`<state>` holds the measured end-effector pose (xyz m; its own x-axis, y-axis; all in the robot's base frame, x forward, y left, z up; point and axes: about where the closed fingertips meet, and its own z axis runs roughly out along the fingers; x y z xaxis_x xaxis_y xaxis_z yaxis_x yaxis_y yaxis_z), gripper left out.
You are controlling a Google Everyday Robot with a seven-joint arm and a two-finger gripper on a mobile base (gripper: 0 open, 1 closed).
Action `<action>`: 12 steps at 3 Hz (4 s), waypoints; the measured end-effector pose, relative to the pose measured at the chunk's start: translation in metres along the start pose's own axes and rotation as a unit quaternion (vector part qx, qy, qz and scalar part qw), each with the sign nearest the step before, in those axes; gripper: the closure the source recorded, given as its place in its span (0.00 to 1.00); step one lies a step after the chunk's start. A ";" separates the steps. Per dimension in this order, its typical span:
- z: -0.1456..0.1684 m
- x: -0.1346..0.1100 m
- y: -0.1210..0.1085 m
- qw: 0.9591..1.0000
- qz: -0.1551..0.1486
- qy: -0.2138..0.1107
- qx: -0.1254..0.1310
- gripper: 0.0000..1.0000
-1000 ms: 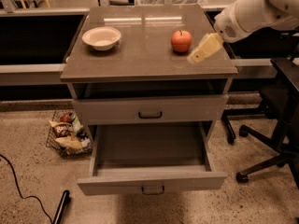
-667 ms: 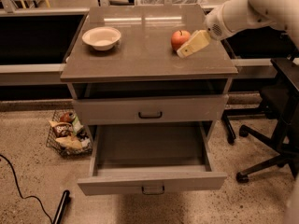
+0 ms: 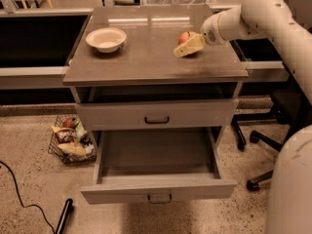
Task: Place apple into middle drawer
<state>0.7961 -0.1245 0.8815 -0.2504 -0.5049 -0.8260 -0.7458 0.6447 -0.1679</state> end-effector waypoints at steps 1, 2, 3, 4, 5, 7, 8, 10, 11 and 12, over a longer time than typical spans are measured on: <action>0.022 0.010 -0.010 1.000 0.020 -0.007 0.002 0.00; 0.037 0.023 -0.020 0.999 0.034 -0.003 0.014 0.19; 0.045 0.031 -0.027 0.999 0.039 -0.004 0.023 0.42; 0.038 0.026 -0.027 0.999 0.030 -0.025 0.030 0.66; -0.001 0.011 0.001 0.998 -0.004 -0.053 0.013 0.89; -0.045 0.001 0.052 0.997 -0.044 -0.053 -0.032 1.00; -0.051 0.017 0.082 0.994 -0.062 -0.042 -0.078 1.00; -0.105 0.089 0.180 0.981 -0.078 -0.019 -0.177 1.00; -0.108 0.144 0.216 0.975 -0.045 0.015 -0.215 1.00; -0.107 0.158 0.228 0.973 -0.037 0.025 -0.227 1.00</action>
Offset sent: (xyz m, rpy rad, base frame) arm 0.0473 -0.0153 -0.0490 0.0421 0.0239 -0.1096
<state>0.5210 -0.1188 0.7702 -0.2064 -0.5748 -0.7919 -0.9559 0.2914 0.0377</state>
